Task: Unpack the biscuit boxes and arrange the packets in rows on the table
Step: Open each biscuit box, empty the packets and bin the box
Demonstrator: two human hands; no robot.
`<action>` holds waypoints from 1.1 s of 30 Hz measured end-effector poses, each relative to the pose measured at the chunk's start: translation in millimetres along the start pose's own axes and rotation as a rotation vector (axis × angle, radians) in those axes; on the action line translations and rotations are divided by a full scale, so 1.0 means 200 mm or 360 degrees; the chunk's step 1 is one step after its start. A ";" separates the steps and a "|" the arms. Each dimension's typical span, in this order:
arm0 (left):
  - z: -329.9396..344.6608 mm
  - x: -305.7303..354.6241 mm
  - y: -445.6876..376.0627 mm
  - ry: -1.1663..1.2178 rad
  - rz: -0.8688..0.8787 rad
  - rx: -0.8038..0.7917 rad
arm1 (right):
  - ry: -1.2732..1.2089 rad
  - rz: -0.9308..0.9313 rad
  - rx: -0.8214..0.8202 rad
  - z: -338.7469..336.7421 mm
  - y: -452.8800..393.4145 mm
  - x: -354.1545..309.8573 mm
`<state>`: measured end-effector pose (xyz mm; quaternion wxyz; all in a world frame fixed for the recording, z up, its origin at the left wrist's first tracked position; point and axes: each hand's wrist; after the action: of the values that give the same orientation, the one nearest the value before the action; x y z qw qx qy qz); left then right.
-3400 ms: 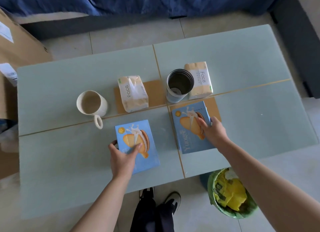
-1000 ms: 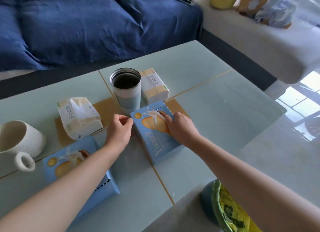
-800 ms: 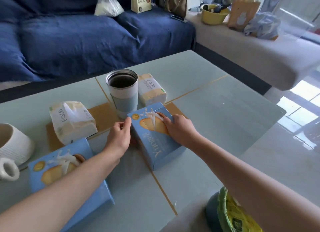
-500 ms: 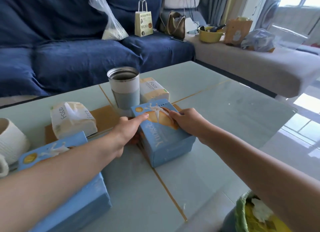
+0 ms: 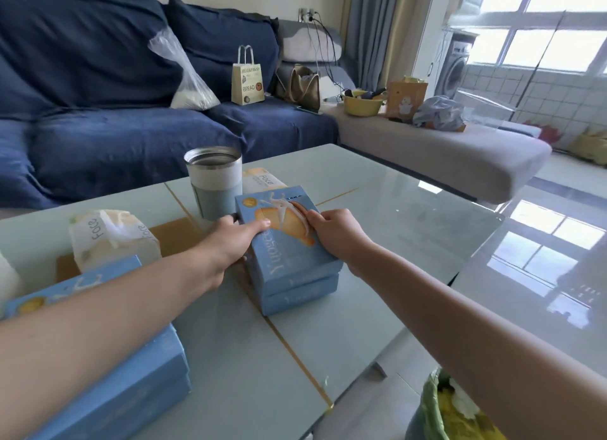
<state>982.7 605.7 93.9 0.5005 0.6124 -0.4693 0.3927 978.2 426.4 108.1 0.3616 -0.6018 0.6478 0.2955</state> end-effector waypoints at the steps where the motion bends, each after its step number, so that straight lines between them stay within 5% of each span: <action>1: 0.00 0.02 0.01 -0.0002 0.0042 0.0022 | -0.0006 -0.0023 0.0029 -0.01 0.01 -0.02; 8: 0.07 0.14 0.14 0.0069 0.0265 -0.0019 | -0.0176 -0.0042 0.0159 -0.17 0.09 -0.07; 23: 0.44 0.12 0.71 0.0505 0.0063 -0.0516 | -0.0917 0.0214 0.0529 -0.53 0.81 0.16; 28: 0.61 -0.07 0.92 0.0174 0.0124 -0.0816 | -0.1007 0.0389 0.0749 -0.59 1.04 0.35; 33: 0.72 -0.22 1.05 0.0111 0.0161 -0.0820 | -0.0778 0.0482 0.0814 -0.61 1.16 0.51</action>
<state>770.0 460.5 75.9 0.6356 0.4266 -0.5663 0.3054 732.9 292.7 80.5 0.5961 -0.3015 0.6769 0.3092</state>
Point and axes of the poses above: each hand's wrist, its own y-axis away from the middle knuckle, its own z-axis out of the palm, x = y × z, and after that the axes turned 6 degrees about -z, right-handed
